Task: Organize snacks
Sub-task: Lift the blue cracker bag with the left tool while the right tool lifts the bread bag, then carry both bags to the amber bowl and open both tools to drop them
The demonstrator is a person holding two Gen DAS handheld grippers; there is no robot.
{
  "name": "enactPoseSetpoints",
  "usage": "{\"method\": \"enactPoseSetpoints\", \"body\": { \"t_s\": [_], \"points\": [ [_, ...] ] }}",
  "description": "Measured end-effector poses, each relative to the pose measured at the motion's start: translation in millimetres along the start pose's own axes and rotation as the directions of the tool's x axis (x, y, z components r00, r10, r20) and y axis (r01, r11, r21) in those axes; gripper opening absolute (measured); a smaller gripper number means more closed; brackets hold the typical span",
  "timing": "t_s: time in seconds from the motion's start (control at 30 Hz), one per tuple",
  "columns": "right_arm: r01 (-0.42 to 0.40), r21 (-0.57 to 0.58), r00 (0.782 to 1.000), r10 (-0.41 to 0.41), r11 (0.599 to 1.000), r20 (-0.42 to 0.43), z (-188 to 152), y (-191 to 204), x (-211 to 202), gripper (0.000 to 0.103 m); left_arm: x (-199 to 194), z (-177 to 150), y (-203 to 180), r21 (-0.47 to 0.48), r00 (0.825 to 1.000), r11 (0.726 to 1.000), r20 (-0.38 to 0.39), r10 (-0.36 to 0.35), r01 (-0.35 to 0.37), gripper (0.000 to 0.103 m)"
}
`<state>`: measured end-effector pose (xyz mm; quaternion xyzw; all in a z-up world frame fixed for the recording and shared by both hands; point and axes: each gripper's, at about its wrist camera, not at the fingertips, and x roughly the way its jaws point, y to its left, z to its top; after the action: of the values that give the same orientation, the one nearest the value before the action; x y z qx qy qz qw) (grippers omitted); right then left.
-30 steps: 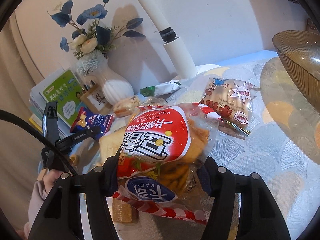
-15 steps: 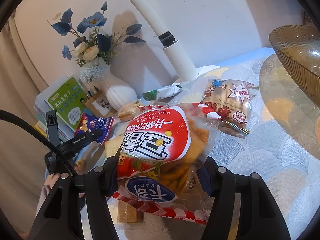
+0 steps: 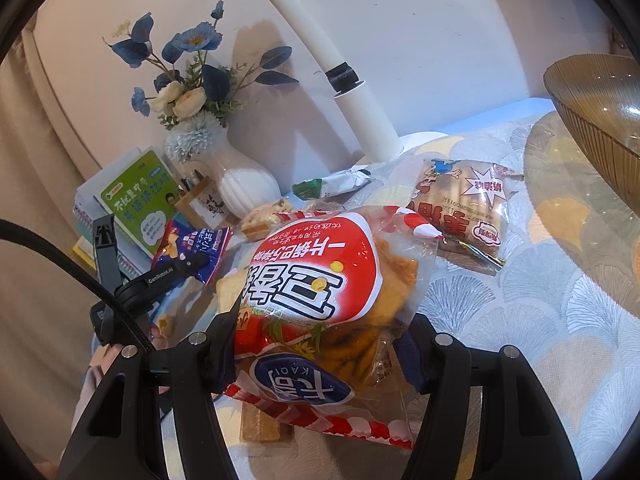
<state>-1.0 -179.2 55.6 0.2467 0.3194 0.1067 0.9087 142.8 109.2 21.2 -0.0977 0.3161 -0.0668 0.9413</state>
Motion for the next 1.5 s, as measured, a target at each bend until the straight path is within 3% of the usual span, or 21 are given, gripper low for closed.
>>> {"method": "enactPoseSetpoints", "body": {
  "t_s": [0.93,1.2,1.27,1.33,1.43,1.5],
  "points": [
    [-0.008,0.011,1.0,0.008,1.0,-0.018,0.6,-2.1,3.3,0.062,-1.4,-1.2,-0.1,-0.007,1.0,1.0,0.01,0.003,-0.003,0.031],
    [0.009,-0.011,1.0,-0.01,1.0,-0.023,-2.5,1.9,7.6,0.062,-2.6,-3.2,-2.1,0.004,1.0,1.0,0.021,0.02,-0.02,0.031],
    [0.003,-0.027,1.0,-0.004,1.0,-0.02,-2.0,6.0,6.5,0.062,-3.5,-2.8,-6.5,0.018,0.998,0.998,0.022,0.062,-0.062,0.031],
    [-0.007,-0.015,1.0,0.007,1.0,-0.026,3.0,6.2,2.6,0.062,-8.8,-1.4,-13.1,0.03,0.994,0.994,0.015,0.109,-0.109,0.031],
    [-0.055,0.021,0.998,0.056,0.998,-0.007,19.8,0.4,-13.3,0.062,-28.1,6.2,-29.4,0.035,0.995,0.994,0.01,0.1,-0.1,0.031],
    [-0.042,-0.002,0.999,0.042,0.999,0.01,41.1,1.4,-29.8,0.062,-42.1,16.1,-45.6,0.049,0.996,0.995,0.011,0.085,-0.085,0.031]
  ]
}}
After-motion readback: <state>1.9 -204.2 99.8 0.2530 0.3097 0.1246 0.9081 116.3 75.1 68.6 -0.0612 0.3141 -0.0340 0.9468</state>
